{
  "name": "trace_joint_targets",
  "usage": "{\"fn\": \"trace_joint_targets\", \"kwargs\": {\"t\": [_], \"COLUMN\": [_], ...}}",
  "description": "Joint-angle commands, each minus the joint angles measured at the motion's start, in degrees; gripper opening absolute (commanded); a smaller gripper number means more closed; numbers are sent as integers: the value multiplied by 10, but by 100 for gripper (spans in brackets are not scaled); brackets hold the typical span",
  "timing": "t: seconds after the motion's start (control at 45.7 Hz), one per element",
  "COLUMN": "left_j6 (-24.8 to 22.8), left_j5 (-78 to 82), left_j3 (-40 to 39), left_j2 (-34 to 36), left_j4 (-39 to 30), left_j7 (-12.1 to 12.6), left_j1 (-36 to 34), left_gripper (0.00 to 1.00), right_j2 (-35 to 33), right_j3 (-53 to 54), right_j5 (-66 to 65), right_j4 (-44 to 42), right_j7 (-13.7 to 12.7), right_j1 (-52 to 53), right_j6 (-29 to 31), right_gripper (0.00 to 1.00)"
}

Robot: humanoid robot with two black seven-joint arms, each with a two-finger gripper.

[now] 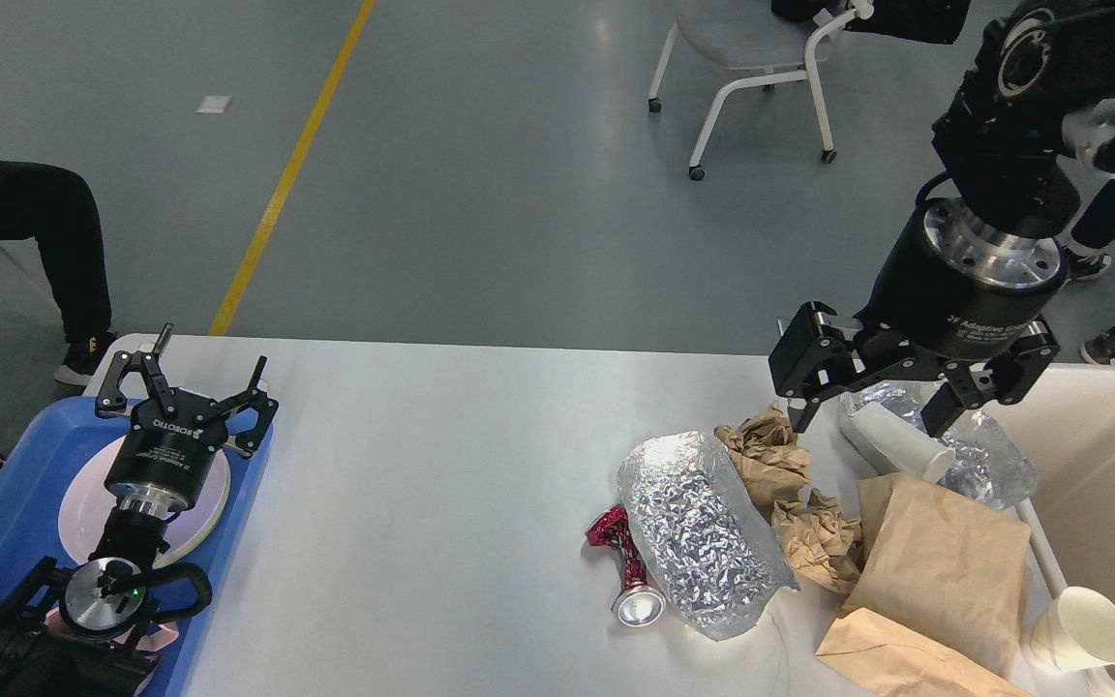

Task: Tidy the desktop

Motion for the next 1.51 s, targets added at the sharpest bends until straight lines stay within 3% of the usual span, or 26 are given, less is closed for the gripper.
{"fn": "trace_joint_targets", "kwargs": {"t": [0.0,0.328,0.482,0.701,0.92,1.139,1.292,1.489], "left_j6": [-1,-1,-1,-1,-1,-1,-1,-1], "left_j5": [0,0,0,0,0,0,0,0], "left_j3": [0,0,0,0,0,0,0,0], "left_j2": [-1,0,0,0,0,0,0,0], "left_j4": [-1,-1,0,0,0,0,0,0], "left_j7": [0,0,0,-1,0,-1,0,-1], "left_j1": [0,0,0,1,0,0,0,0], "left_gripper": [96,96,96,96,96,96,96,96], "right_j2": [-4,-10,-29,-84,-111,-140,-153,-165], "right_j3": [-26,-17,-56,-84,-64,-39,-38,6], "right_j5": [1,7,-2,-2,8,137,281,320], "right_j4": [8,-3,-3,-18,-34,-34,-35,-55], "right_j7": [-5,-4,-6,-7,-6,-5,-5,-4], "right_j1": [3,-2,-26,-145,-261,-338,-402,-480], "right_j6": [11,-15,-70,-179,-200,-226,-317,-379], "right_gripper": [100,100,100,100,100,100,100,100]}}
